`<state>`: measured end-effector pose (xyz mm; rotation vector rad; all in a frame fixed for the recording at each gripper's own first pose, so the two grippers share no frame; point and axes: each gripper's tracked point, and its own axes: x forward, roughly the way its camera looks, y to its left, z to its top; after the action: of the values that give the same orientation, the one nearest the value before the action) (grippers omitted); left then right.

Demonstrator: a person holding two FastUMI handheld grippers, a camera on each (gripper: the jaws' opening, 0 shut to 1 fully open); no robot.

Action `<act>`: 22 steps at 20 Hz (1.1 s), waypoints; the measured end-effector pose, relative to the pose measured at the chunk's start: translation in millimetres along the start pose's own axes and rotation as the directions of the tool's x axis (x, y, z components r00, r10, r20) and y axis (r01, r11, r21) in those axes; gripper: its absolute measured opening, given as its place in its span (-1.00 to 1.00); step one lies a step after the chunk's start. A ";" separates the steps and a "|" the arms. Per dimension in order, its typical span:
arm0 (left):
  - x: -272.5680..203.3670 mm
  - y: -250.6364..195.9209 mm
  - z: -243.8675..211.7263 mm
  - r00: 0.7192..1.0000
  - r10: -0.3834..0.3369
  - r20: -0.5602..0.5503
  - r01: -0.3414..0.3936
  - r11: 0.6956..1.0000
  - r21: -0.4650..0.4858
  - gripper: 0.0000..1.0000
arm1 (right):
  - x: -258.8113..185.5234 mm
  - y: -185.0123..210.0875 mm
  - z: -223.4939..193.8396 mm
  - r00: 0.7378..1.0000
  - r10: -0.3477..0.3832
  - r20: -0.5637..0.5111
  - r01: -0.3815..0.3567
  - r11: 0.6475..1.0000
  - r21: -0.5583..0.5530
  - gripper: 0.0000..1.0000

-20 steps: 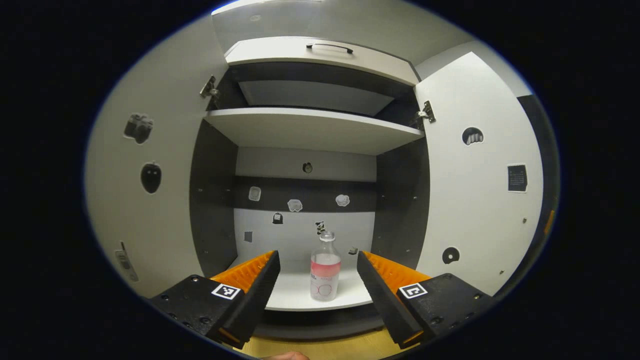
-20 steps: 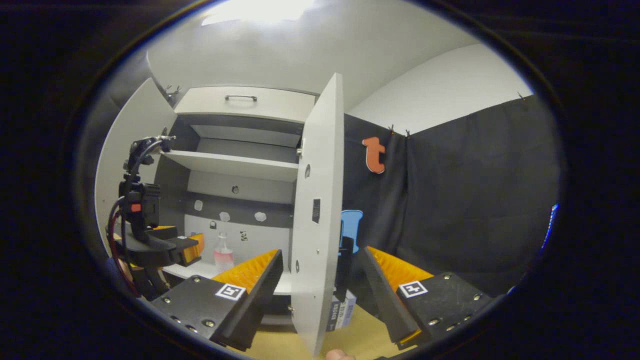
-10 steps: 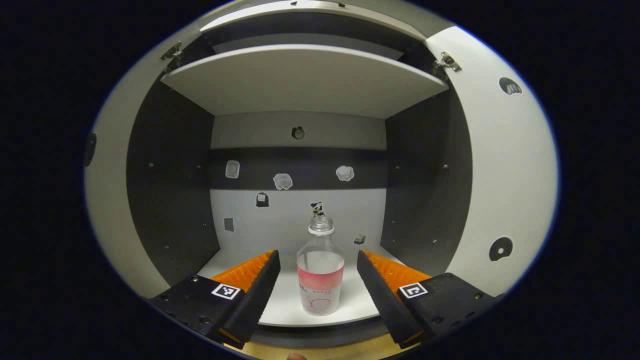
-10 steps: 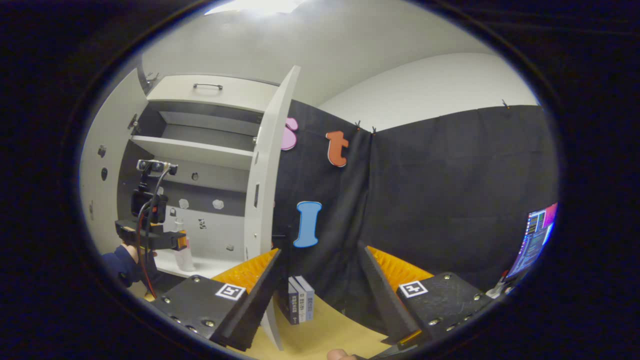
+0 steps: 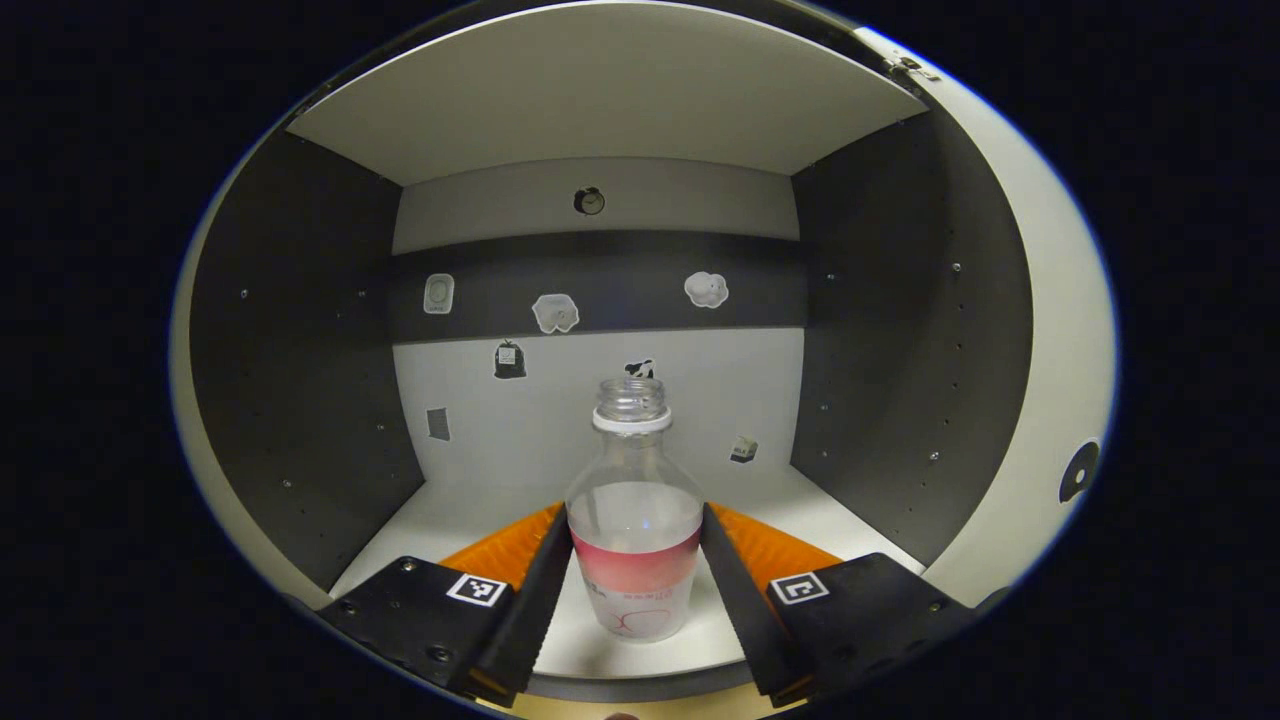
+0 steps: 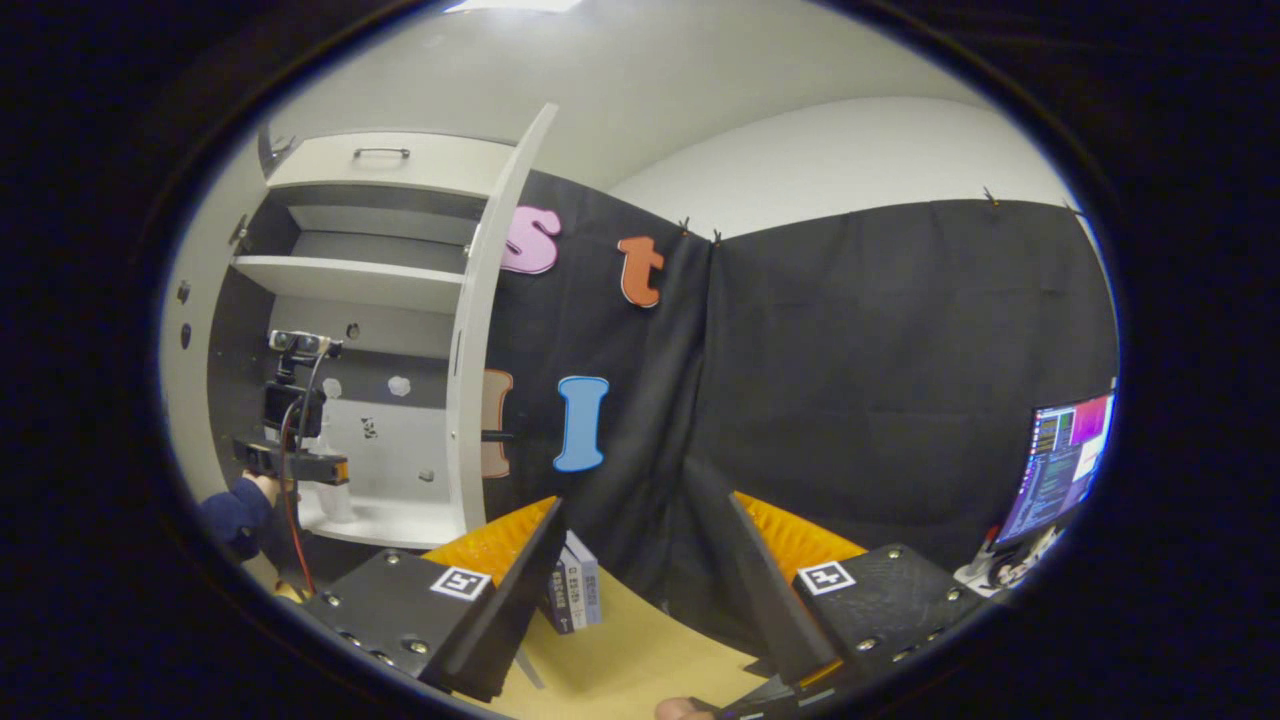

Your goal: Grasp the bottle in the cabinet with the left hand and place it on the coaster, then close the right door with the right hand and the left door with the left hand.

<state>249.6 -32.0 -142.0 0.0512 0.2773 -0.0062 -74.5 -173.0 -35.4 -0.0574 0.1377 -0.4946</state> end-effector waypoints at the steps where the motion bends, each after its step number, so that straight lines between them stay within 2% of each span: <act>1: 1.8 0.6 0.1 1.000 -0.002 0.002 0.002 1.000 -0.003 0.61 | -0.2 0.9 -0.5 1.000 0.006 0.001 -0.006 1.000 -0.002 0.92; 4: 0.7 0.5 0.0 1.000 -0.005 0.000 0.005 1.000 -0.013 0.58 | 0.1 5.1 -0.2 1.000 0.020 0.002 -0.020 1.000 0.002 0.87; 5: 1.1 0.4 0.0 1.000 -0.006 0.002 0.006 1.000 -0.017 0.61 | 1.2 6.0 0.0 1.000 0.026 0.003 -0.026 1.000 0.005 0.92; 10: 6.6 2.0 -8.9 1.000 0.005 -0.028 -0.005 1.000 -0.001 0.66 | 2.2 7.5 -4.4 0.999 0.037 -0.005 -0.037 0.999 0.011 0.87; 11: 7.3 1.9 -10.5 0.999 0.009 -0.034 -0.009 1.000 0.001 0.87 | 2.2 6.9 -6.3 0.999 0.039 -0.010 -0.039 0.999 0.008 0.87; 12: 10.6 2.4 -12.2 0.999 0.010 -0.036 -0.010 1.000 0.000 0.99 | 0.9 7.0 -8.1 0.999 0.041 -0.014 -0.041 0.999 0.005 0.87; 14: 15.7 -2.0 -12.9 0.999 0.000 -0.035 0.000 1.000 0.000 0.99 | -0.5 4.2 -10.0 0.999 0.037 -0.019 -0.037 0.999 -0.001 0.92; 15: 17.8 -1.8 -12.6 1.000 -0.002 -0.029 0.002 1.000 -0.003 0.75 | 0.0 3.5 -12.4 0.999 0.035 -0.025 -0.035 0.999 0.000 0.92; 16: 17.8 -2.8 -12.9 0.999 -0.007 -0.032 0.007 1.000 -0.006 0.60 | -1.2 3.5 -13.4 0.999 0.034 -0.028 -0.034 0.999 0.004 0.92; 19: 7.4 -7.1 -13.4 0.999 -0.024 -0.038 0.023 0.999 -0.024 0.61 | -0.4 4.2 -13.7 0.999 0.037 -0.028 -0.037 0.999 0.021 0.87; 22: -18.3 -11.4 -5.3 0.998 -0.061 -0.012 0.060 0.997 -0.050 0.60 | -1.4 5.7 -9.6 0.999 0.051 -0.017 -0.050 0.998 0.022 0.92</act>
<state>230.5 -43.2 -142.7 -0.0066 0.2919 -0.0591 -74.4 -167.5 -45.2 -0.0284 0.1502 -0.4462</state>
